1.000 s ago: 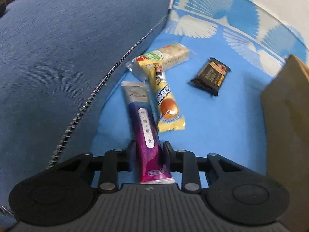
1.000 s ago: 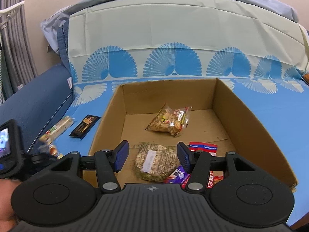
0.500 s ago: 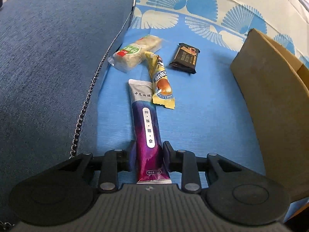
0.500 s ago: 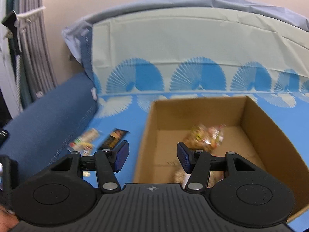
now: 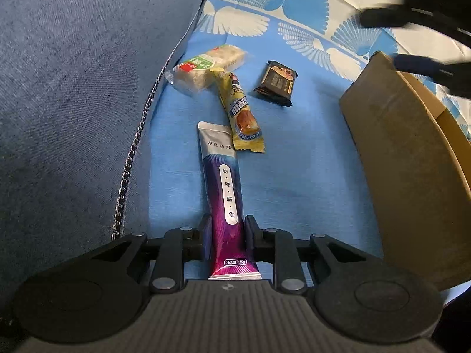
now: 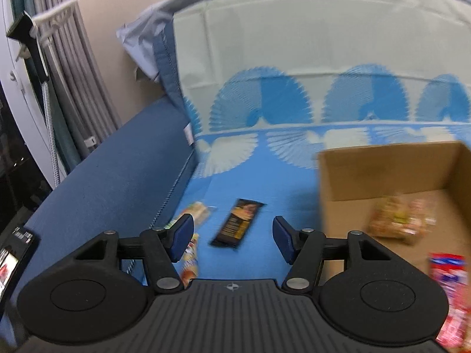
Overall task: Organize snacks
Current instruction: 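Close left tool on the purple-white bar while right tool grasps the dark biscuit packet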
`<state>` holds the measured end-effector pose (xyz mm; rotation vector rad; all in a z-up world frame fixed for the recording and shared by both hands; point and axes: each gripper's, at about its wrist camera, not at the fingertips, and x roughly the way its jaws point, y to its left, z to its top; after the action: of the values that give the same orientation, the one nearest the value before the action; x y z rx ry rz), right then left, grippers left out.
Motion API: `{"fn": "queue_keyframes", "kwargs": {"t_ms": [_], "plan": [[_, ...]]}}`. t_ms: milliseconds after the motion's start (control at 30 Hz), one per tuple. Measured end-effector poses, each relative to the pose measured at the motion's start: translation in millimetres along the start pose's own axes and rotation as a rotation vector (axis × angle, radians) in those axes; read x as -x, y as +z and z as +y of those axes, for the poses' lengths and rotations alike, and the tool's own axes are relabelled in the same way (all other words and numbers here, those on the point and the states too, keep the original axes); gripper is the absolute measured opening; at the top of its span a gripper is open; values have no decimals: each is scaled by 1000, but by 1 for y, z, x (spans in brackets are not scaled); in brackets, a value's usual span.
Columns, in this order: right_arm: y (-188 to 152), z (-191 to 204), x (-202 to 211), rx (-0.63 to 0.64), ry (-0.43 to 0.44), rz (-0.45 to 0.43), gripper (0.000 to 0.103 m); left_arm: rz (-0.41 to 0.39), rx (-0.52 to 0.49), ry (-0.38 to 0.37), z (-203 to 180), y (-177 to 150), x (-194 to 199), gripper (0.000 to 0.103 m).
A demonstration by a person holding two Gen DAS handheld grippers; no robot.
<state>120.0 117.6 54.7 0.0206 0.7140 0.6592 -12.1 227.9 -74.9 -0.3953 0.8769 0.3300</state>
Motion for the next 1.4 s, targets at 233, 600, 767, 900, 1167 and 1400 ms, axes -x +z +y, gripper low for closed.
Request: {"fn": "queue_keyframes", "kwargs": {"t_ms": [233,600,767,900,1167,1400], "plan": [[12,13,-129,-47,-161,135,76,-7,-12,-6,0,-2,-2,26],[0,18,-214,10,-266,311,50,-7,-20,-4,-2,-1,-2,30],[-2,11,-188,43,-222,293,41,-16,-13,5,-2,-1,-2,28],[0,10,-137,79,-142,265,41,-18,-7,3,-3,-2,0,27],[-22,17,11,172,48,194,41,-24,18,-14,2,-2,8,25],[-78,13,91,200,89,169,41,-31,25,-31,2,-4,12,25]]}}
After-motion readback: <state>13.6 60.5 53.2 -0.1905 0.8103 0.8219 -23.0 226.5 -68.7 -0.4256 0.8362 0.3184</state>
